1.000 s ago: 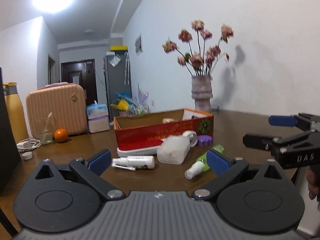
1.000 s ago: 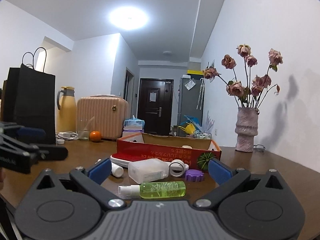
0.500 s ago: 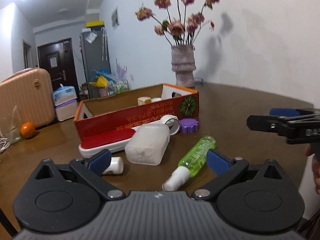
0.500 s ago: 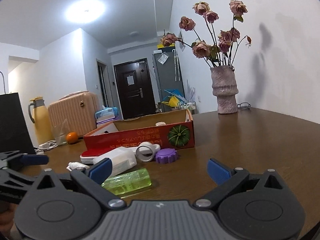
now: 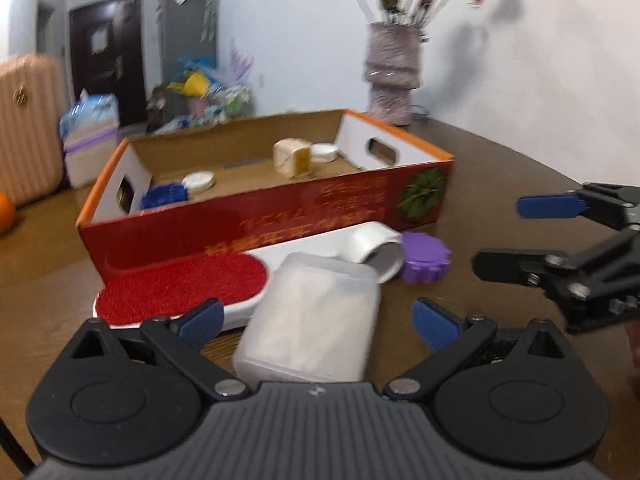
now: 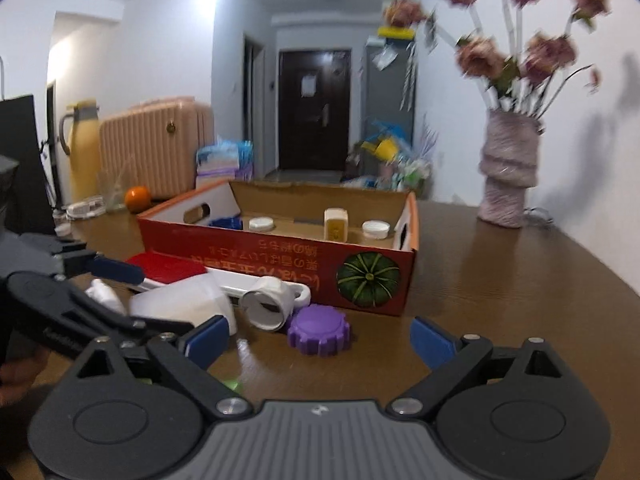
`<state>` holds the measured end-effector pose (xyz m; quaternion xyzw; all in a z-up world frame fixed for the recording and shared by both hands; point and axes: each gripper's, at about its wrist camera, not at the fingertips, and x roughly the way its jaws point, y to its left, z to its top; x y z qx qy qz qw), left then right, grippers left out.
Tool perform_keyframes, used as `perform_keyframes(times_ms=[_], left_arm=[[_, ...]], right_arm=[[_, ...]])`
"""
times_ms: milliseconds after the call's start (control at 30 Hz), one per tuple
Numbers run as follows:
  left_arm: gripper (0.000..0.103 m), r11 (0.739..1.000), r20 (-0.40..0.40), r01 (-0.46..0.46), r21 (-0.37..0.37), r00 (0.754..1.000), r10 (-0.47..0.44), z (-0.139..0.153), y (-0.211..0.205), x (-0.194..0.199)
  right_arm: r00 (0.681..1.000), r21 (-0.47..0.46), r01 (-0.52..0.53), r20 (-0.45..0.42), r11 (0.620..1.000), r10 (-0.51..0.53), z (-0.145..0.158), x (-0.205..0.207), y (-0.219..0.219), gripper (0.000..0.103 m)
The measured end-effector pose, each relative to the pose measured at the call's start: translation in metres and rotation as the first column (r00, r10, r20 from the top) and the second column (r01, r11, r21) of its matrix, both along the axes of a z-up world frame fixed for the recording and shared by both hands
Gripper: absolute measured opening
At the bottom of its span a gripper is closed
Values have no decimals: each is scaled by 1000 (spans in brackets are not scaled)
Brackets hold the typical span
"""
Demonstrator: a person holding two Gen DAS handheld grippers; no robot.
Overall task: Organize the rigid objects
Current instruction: 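Grasp the purple gear-shaped cap with the right gripper while the left grasps the white tape roll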
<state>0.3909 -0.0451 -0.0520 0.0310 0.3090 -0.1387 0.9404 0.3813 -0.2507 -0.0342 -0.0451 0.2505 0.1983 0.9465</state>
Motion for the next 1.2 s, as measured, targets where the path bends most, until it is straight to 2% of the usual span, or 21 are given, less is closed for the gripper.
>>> perform_keyframes(times_ms=[67, 200, 300, 333, 533, 733, 800, 833, 867, 933, 1067, 1133, 1200], left_arm=[[87, 1000, -15, -14, -28, 1000, 13, -3, 5, 6], [76, 999, -19, 13, -34, 1000, -14, -6, 1, 9], [67, 999, -36, 27, -19, 999, -28, -12, -3, 11], [67, 999, -37, 26, -25, 999, -27, -13, -3, 11], [67, 998, -20, 35, -44, 999, -36, -11, -2, 6], [67, 999, -52, 21, -31, 998, -22, -11, 1, 0], [74, 999, -23, 39, 6, 999, -39, -6, -2, -10], [86, 999, 12, 28, 22, 1000, -28, -1, -4, -15], [87, 999, 39, 19, 31, 999, -20, 2, -8, -19], [86, 998, 66, 43, 37, 997, -45, 12, -14, -21], [74, 992, 78, 124, 38, 989, -126, 28, -38, -8], [70, 984, 29, 177, 25, 984, -178, 29, -51, 6], [61, 981, -35, 193, 17, 981, -192, 27, -62, 18]], right_arm=[[999, -32, -16, -46, 999, 14, -5, 22, 6, 85], [991, -40, -45, -130, 998, 39, -18, 50, 17, 79], [986, -39, -56, -157, 998, 49, -27, 58, 24, 66], [985, -40, -53, -165, 998, 46, -30, 59, 26, 56], [987, -43, -33, -160, 999, 25, -33, 59, 30, 56], [987, -46, -7, -159, 999, 0, -32, 50, 26, 55], [987, -46, 8, -160, 999, -15, -32, 45, 21, 55], [987, -46, 13, -159, 999, -21, -32, 43, 18, 55], [987, -44, 20, -159, 999, -27, -32, 41, 14, 55], [986, -38, 38, -161, 999, -44, -32, 38, 6, 55], [986, -25, 45, -160, 999, -48, -30, 34, -2, 51], [986, -29, 40, -158, 999, -44, -30, 33, -5, 51], [987, -36, 44, -156, 998, -50, -30, 32, -8, 51]])
